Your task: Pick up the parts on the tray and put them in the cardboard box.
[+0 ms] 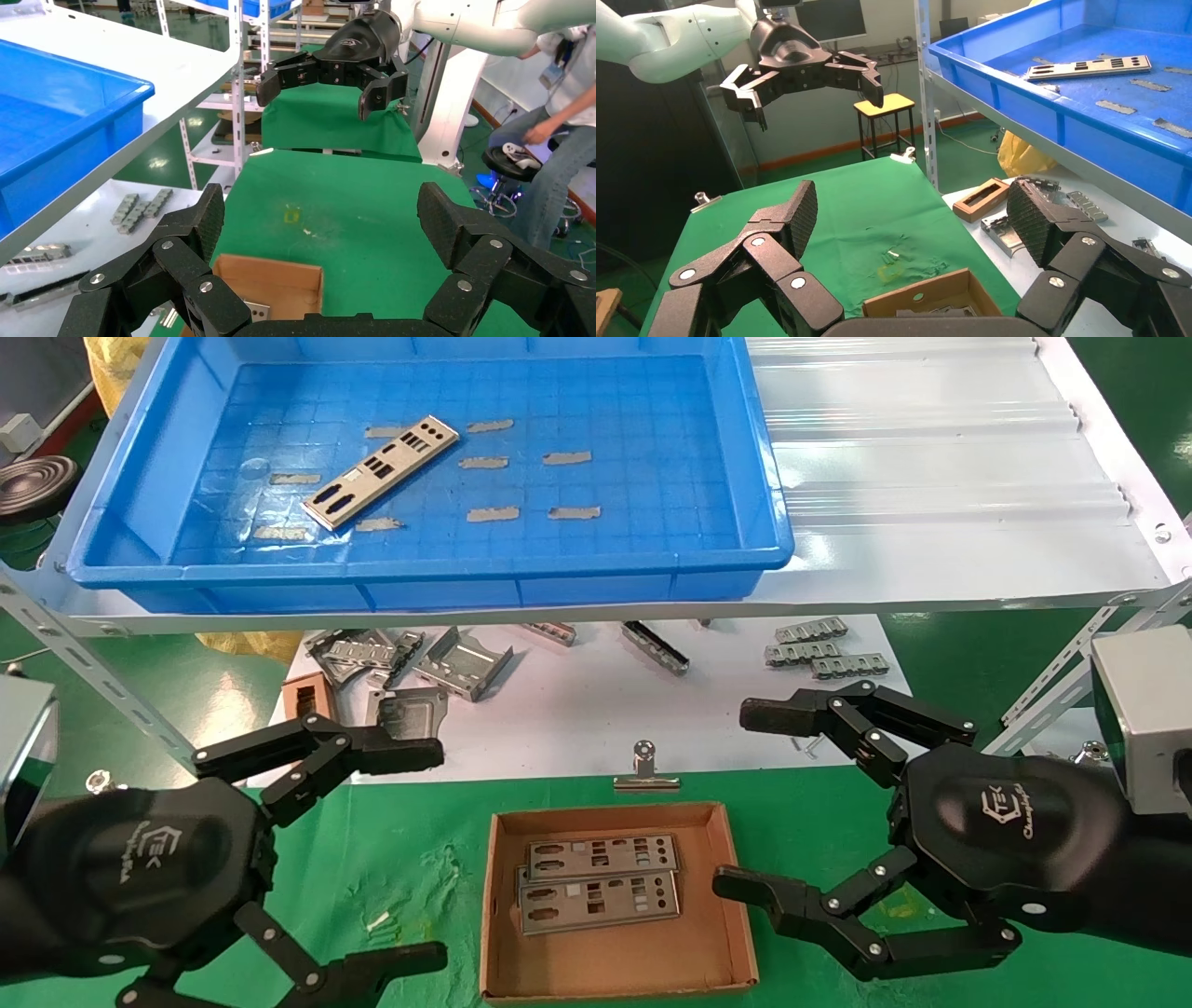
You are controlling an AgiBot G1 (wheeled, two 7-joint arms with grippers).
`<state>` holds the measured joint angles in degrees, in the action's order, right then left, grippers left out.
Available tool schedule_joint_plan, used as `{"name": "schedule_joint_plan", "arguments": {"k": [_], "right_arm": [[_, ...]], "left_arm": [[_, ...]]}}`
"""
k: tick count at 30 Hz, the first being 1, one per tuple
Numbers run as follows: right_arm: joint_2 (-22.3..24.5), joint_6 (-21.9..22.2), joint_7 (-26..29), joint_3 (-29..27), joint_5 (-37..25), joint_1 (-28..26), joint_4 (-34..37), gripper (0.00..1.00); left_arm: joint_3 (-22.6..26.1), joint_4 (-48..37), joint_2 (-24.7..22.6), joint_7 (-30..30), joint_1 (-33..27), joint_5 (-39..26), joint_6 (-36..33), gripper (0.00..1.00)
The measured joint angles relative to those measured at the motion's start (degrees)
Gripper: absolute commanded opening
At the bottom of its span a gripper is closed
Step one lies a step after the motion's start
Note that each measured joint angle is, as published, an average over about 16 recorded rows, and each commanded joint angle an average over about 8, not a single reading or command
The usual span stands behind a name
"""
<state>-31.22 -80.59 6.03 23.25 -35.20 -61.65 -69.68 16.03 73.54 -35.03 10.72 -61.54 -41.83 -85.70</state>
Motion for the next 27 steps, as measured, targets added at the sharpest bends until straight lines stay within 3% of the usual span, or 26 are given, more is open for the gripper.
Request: {"name": "schedule_joint_plan", "arguments": {"k": [27], "right_arm": [[0.0, 0.0, 0.0, 0.0, 0.0, 0.0, 0.0, 1.0]], "left_arm": [[0.1, -0.1, -0.1, -0.1, -0.1, -0.1, 0.1, 1.0]]}}
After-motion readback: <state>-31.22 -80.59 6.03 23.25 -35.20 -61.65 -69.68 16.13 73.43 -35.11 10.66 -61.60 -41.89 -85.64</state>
